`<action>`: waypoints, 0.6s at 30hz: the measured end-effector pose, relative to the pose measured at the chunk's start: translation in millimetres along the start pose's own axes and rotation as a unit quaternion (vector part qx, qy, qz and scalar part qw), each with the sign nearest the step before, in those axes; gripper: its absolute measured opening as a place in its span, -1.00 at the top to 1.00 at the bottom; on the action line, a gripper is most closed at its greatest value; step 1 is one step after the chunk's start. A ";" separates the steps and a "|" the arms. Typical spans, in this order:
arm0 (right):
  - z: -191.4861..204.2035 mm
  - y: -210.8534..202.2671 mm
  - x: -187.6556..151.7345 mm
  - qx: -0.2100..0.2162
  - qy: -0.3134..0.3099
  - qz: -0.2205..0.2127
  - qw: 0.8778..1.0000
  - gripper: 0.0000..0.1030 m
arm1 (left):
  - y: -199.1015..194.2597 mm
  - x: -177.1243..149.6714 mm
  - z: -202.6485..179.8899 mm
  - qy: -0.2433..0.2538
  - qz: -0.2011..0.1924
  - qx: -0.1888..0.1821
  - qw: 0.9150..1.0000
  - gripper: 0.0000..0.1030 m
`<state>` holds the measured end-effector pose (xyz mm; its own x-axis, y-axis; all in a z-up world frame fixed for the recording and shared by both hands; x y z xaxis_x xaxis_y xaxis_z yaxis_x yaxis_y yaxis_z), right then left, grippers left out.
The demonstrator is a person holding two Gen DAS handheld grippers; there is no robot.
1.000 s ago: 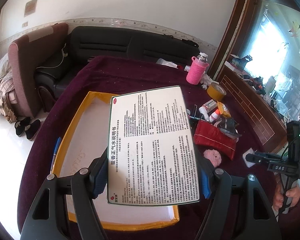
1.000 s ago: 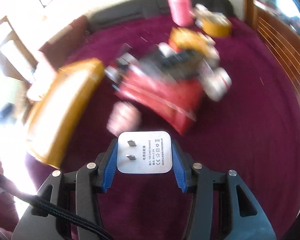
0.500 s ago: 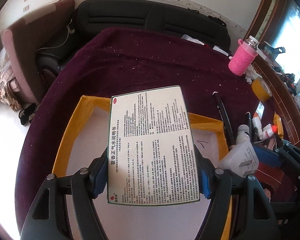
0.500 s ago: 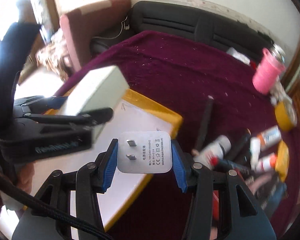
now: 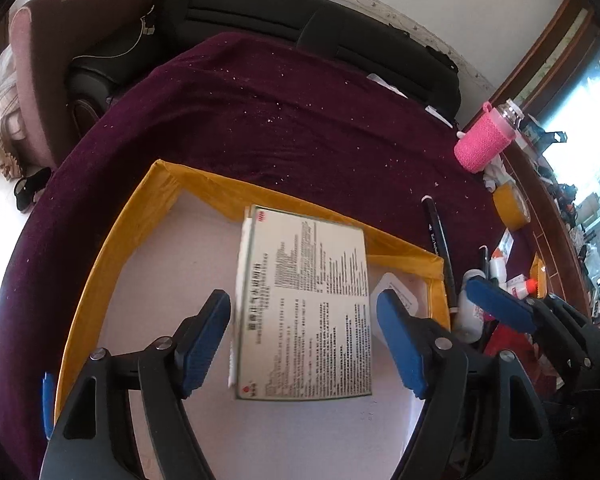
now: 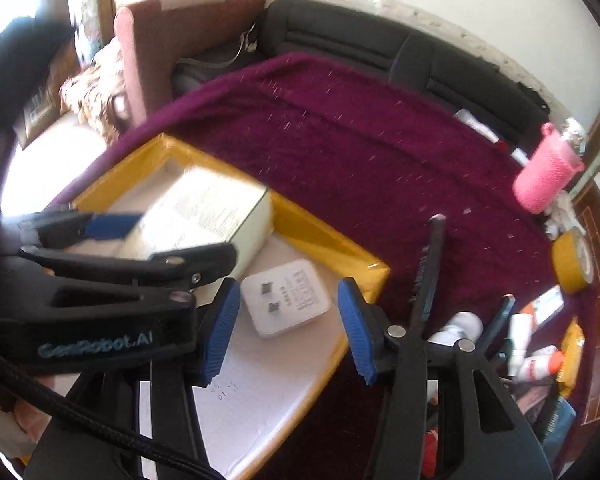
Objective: Organize objects
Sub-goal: 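Lower the leaflet into the yellow tray with the left tool while the right tool drops the charger there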
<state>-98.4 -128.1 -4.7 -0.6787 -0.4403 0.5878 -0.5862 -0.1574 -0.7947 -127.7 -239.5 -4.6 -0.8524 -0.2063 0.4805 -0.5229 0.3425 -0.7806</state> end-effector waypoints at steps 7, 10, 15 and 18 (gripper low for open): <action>-77.9 -108.0 -18.6 -0.009 0.098 -0.049 0.994 0.03 | -80.4 -18.0 -14.4 -0.004 -0.048 0.009 0.999 -0.37; -126.0 -176.5 -24.5 0.004 0.142 -0.074 0.987 0.03 | -149.5 -24.8 -47.2 0.027 -0.101 -0.008 0.994 -0.37; -214.2 -326.9 -10.6 -0.069 0.190 -0.143 0.969 0.01 | -279.9 1.3 -115.4 0.076 -0.215 -0.002 0.974 -0.37; -263.2 -419.8 14.8 -0.162 0.202 -0.173 0.950 -0.14 | -347.4 34.8 -159.0 0.127 -0.296 0.097 0.942 -0.37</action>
<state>21.2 164.1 377.4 -0.4957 -0.0269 0.8681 -0.8668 0.0783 -0.4925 24.9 -220.0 346.8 -0.3963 -0.0742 0.9151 -0.9178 0.0580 -0.3928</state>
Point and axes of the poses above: each gripper's, at about its wrist camera, not at the fingertips, and y roughly the way its jaws point, z to its left, x to its top, the point moved 5 cm from there along y, roughly the way its jaws point, and after that the axes turned 3 degrees about -x, right-handed, at the moved point
